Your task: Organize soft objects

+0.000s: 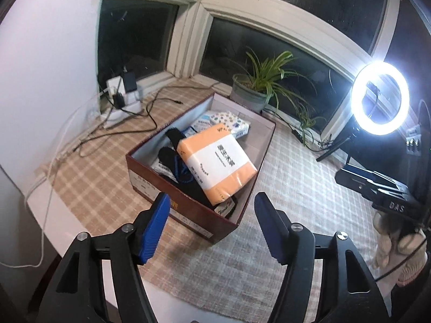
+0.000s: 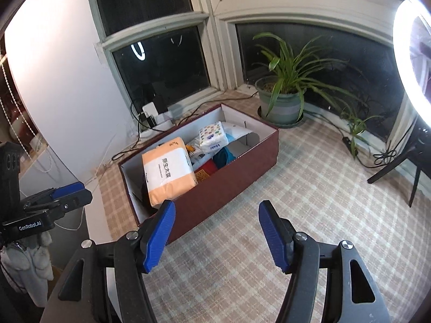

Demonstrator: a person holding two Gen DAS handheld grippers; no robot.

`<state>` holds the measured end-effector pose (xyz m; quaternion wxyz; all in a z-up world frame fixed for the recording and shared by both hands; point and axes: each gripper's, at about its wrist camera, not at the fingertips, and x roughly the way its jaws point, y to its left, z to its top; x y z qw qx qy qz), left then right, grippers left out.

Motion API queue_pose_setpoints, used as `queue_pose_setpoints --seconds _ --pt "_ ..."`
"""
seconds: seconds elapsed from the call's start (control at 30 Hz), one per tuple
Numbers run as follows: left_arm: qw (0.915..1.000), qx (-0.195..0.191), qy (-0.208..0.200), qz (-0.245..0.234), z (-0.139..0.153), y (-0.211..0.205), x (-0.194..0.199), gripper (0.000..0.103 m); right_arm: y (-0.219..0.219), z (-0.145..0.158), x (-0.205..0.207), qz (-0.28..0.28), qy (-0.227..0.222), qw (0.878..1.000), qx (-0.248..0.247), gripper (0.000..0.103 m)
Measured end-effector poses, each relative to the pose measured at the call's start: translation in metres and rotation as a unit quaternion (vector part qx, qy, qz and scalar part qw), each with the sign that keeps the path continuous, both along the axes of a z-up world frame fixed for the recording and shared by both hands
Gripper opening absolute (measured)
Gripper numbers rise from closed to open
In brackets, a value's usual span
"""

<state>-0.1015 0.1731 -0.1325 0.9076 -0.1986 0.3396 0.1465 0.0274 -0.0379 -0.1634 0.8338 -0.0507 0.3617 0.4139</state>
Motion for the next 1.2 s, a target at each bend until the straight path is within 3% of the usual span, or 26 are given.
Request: queue_pose_setpoints --seconds 0.23,0.33,0.63,1.2 --pt "0.9994 0.025 -0.016 0.019 0.022 -0.014 -0.006 0.069 -0.017 0.021 -0.016 0.002 -0.025 0.999 0.031 0.061" --pt "0.9980 0.053 -0.023 0.025 0.032 -0.027 -0.006 0.072 -0.024 0.029 -0.021 -0.002 -0.041 0.998 0.047 0.068" --pt "0.9949 0.090 -0.024 0.039 0.045 -0.048 -0.003 0.075 -0.034 0.039 -0.026 -0.005 -0.065 0.997 0.045 0.073" --pt "0.9936 0.099 -0.016 0.054 0.048 -0.051 -0.006 0.076 -0.036 0.034 -0.034 -0.011 -0.079 0.996 0.034 0.081"
